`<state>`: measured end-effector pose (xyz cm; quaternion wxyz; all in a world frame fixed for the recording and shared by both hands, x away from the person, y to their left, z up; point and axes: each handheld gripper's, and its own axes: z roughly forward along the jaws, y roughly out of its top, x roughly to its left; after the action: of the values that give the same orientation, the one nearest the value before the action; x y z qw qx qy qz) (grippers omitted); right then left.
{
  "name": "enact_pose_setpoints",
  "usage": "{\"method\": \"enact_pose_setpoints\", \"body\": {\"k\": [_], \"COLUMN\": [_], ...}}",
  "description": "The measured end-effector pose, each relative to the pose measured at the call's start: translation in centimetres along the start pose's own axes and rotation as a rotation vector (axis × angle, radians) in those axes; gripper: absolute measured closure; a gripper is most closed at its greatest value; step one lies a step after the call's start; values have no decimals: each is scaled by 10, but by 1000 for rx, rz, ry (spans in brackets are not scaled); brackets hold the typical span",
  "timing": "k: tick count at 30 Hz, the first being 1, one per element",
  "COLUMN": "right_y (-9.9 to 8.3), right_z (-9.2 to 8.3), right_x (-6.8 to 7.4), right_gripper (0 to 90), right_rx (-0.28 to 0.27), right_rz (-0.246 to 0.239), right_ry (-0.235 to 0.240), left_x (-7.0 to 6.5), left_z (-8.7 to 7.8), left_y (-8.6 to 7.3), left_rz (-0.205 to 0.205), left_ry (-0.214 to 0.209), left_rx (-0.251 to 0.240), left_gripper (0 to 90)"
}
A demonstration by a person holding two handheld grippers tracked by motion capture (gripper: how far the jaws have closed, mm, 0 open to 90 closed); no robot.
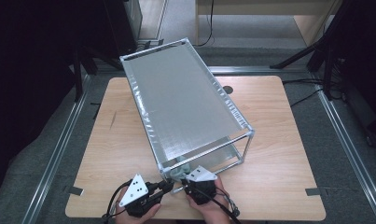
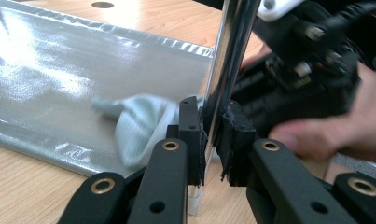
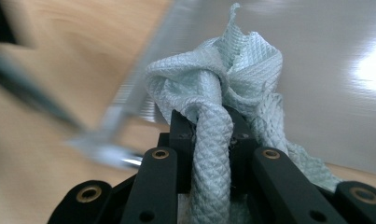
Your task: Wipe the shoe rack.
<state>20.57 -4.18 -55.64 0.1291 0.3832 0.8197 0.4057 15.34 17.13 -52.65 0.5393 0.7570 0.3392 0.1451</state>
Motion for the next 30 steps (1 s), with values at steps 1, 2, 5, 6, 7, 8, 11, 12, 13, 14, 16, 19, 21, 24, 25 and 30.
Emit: {"method": "enact_pose_setpoints", "body": {"k": [1,2,5,6,7,8,11,12,13,14,16,19,21,24,25,30], "right_y": [0,0,-1,-3,-4,-5,-9,-11,-11,-12,-13,-13,-11,-8,-7,-5], "right_z": [-1,-3,-9,-16,-19,-23,-36,-39,-39,-42,-43,-40,-32,-23,-20,-5], "right_x": [-5,-12,-32,-52,-59,-68,-95,-101,-101,-107,-105,-94,-71,-43,-32,16], "right_gripper": [769,768,768,766,766,765,766,767,767,769,772,783,788,788,788,785], "right_rx": [2,1,0,-4,-7,-7,-15,-17,-17,-18,-14,-4,1,1,2,-8], "right_rz": [7,17,47,82,93,110,152,170,170,181,179,149,119,71,58,-58], "right_ry": [-12,-28,-81,-137,-161,-197,-284,-305,-305,-334,-357,-400,-342,-266,-233,-91], "left_x": [0,0,1,1,1,1,1,1,1,1,1,1,0,0,0,0], "left_z": [0,0,-1,-1,-1,-2,-2,-2,-2,-2,-3,-3,-3,-3,-3,-4], "left_y": [0,0,0,0,0,0,-1,-1,-1,0,-1,-1,-1,-1,-1,-1], "left_rz": [2,2,2,4,5,5,6,6,6,7,6,3,-1,-1,-2,-2], "left_ry": [0,-1,-3,-1,0,0,-2,-2,-2,-2,2,3,6,7,8,9], "left_rx": [1,2,0,0,0,0,2,2,2,3,3,4,3,3,3,2], "left_gripper": [808,807,807,808,808,808,808,808,808,808,808,808,808,807,808,807]}}
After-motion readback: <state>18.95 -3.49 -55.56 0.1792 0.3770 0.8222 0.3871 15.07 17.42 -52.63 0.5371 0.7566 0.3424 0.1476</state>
